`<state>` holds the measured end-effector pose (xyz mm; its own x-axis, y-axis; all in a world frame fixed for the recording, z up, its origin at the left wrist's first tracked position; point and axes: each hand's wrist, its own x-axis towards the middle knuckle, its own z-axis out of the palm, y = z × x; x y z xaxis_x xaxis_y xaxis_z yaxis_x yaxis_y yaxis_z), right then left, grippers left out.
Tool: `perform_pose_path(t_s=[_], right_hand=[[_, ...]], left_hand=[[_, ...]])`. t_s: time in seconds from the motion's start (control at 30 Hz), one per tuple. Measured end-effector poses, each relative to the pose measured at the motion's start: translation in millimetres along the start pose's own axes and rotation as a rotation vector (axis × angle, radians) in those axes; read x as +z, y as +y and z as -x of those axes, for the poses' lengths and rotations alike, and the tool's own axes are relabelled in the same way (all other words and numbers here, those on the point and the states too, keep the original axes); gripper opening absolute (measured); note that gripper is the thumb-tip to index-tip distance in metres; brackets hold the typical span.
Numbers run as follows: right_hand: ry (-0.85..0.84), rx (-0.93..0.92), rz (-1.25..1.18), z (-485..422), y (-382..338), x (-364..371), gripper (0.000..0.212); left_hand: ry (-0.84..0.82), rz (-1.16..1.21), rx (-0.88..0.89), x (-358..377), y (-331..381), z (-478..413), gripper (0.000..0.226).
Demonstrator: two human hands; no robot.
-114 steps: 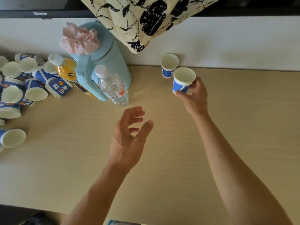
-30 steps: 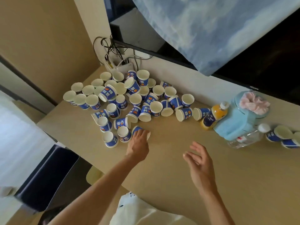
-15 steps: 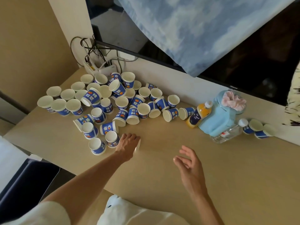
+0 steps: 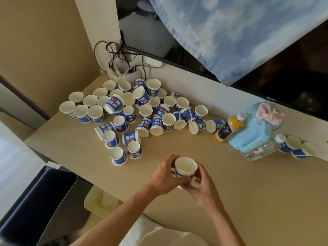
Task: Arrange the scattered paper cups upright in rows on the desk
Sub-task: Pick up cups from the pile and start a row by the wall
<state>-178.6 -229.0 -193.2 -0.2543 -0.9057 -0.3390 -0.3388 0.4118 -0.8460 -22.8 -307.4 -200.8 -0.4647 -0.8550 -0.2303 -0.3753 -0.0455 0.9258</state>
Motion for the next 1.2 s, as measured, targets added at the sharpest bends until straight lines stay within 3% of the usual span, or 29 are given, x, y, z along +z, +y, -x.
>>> perform_pose_path(t_s=[0.17, 0.23, 0.33, 0.4, 0.53, 0.87, 1.0, 1.2], right_hand=[[0.049, -0.068, -0.050, 6, -3, -1, 0.075], [0.081, -0.057, -0.083, 10, -2, -4, 0.070], [0.116, -0.035, -0.117, 14, 1, -10, 0.065], [0.126, -0.026, -0.126, 18, 3, -14, 0.063], [0.137, -0.013, -0.143, 24, 5, -18, 0.060], [0.170, 0.016, -0.177, 32, 13, -19, 0.057], [0.164, 0.031, -0.187, 35, 18, -18, 0.061], [0.172, 0.051, -0.194, 36, 24, -19, 0.062]], left_hand=[[-0.086, -0.015, 0.014, -6, 11, 11, 0.069], [-0.102, -0.206, 0.060, -22, 11, 7, 0.083], [0.081, -0.706, 0.149, -60, -4, -14, 0.080], [0.168, -0.968, 0.039, -83, -23, -28, 0.075], [0.104, -1.191, -0.216, -100, -59, -41, 0.076], [0.055, -1.202, -0.191, -76, -72, -41, 0.068], [-0.020, -1.211, -0.131, -62, -72, -39, 0.075], [-0.056, -1.085, -0.047, -45, -71, -36, 0.064]])
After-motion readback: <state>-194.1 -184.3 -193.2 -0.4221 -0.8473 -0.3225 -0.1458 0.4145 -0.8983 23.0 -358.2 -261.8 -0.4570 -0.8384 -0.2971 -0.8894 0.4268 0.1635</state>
